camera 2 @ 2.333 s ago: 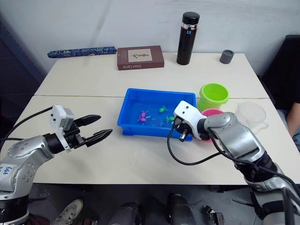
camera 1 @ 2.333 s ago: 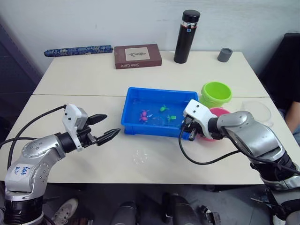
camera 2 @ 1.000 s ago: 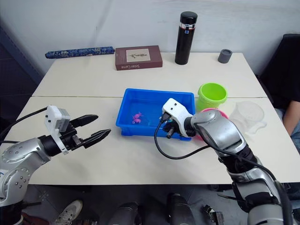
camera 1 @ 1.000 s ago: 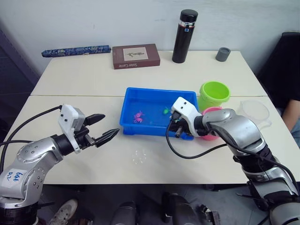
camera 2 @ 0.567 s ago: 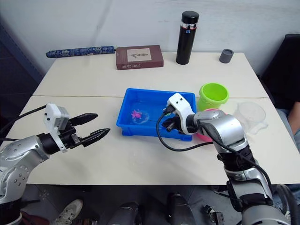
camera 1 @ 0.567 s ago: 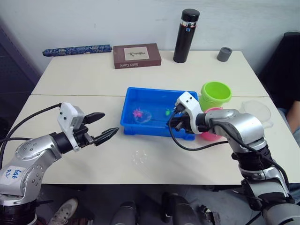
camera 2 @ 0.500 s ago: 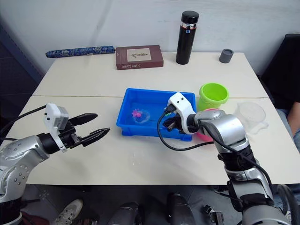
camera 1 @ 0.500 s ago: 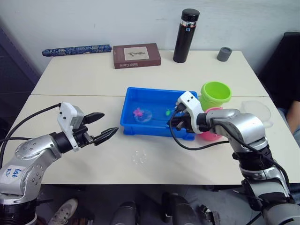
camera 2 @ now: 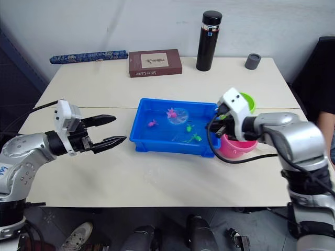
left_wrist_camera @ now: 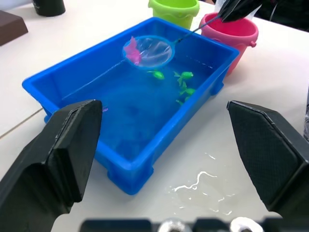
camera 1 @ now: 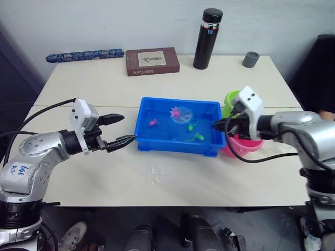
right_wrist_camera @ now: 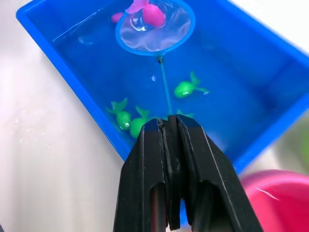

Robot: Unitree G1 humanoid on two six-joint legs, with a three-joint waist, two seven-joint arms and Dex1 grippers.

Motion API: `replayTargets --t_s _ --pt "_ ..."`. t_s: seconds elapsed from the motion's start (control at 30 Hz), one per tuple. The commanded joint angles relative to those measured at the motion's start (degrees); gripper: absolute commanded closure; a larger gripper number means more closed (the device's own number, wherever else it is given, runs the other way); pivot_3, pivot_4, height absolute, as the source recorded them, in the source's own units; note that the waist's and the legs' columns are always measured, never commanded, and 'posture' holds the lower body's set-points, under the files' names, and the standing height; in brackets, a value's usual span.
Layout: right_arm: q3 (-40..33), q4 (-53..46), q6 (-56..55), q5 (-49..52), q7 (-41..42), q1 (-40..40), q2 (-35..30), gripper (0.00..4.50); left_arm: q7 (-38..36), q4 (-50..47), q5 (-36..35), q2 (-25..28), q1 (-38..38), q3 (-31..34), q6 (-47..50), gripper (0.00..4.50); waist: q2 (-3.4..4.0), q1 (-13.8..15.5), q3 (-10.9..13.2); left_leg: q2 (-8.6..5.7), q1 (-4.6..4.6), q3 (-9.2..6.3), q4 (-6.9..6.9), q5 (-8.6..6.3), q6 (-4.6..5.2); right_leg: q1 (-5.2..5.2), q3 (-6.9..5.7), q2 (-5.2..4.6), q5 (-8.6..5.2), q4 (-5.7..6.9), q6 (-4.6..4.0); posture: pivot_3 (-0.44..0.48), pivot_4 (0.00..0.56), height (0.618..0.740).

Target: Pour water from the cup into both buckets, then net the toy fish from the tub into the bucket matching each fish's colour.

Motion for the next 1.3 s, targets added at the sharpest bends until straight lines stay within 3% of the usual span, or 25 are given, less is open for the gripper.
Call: replayTargets --t_s 0.03,0.23,0.37,0.57,0.77,1.07,1.3 --pt "-6.17 -3.87 -0.69 2.14 2.23 1.28 -5.84 4.5 -2.14 2.27 1.36 0.4 -3.02 -1.48 -2.66 0.04 0.0 0.14 0.0 0.0 0.0 0.0 0.0 0.0 0.0 0.0 0.0 0.0 0.0 -0.01 0.0 0.0 0.15 0.74" --pt "-13.69 -5.56 0.14 3.66 3.38 5.53 -14.82 4.5 -5.31 8.94 3.29 -0.99 -9.48 -4.68 -5.92 0.04 0.0 0.3 0.0 -0.01 -0.03 -0.01 -0.02 0.01 0.01 0.02 -0.04 -0.01 0.03 -0.13 0.05 0.0 0.15 0.74" --pt "-23.75 -7.9 2.35 3.38 4.23 13.15 -20.8 4.5 -8.58 14.85 5.27 -3.7 -15.33 -8.5 -9.19 0.04 0.01 0.7 0.0 0.0 -0.04 -0.01 -0.02 0.01 0.01 0.02 -0.05 -0.01 0.03 -0.13 0.06 0.0 0.15 0.74" --pt "-37.03 -13.05 5.05 3.21 5.41 24.55 -22.09 4.5 -12.41 22.51 7.92 -6.27 -20.76 -11.2 -13.08 0.04 0.01 1.35 0.0 0.0 -0.02 0.05 0.0 0.03 0.0 0.03 -0.02 0.05 0.06 -0.06 0.11 0.0 0.15 0.74" --pt "-47.5 -21.79 3.85 -1.42 6.95 41.8 -20.09 4.5 -16.13 30.6 10.42 -8.43 -25.96 -13.0 -16.95 0.04 0.0 1.77 0.0 0.0 0.0 0.03 0.06 0.07 -0.05 0.07 -0.05 0.1 0.07 0.02 0.12 0.0 0.15 0.74" --pt "-41.3 -24.05 -20.25 -18.52 1.33 58.03 -17.85 4.5 -18.99 36.1 12.75 -11.1 -29.61 -13.94 -19.71 0.04 -0.01 1.48 0.01 -0.06 0.01 0.09 0.21 0.07 -0.04 0.13 0.04 0.15 0.15 0.05 0.28 0.0 0.15 0.74" --pt "-37.59 -20.98 -40.6 -30.18 -0.71 60.7 -17.14 4.5 -19.64 36.19 13.32 -11.03 -29.24 -13.47 -19.7 0.04 -0.01 1.54 0.01 -0.03 0.01 0.11 0.31 0.09 -0.07 0.14 0.06 0.21 0.15 0.1 0.28 0.0 0.15 0.74"
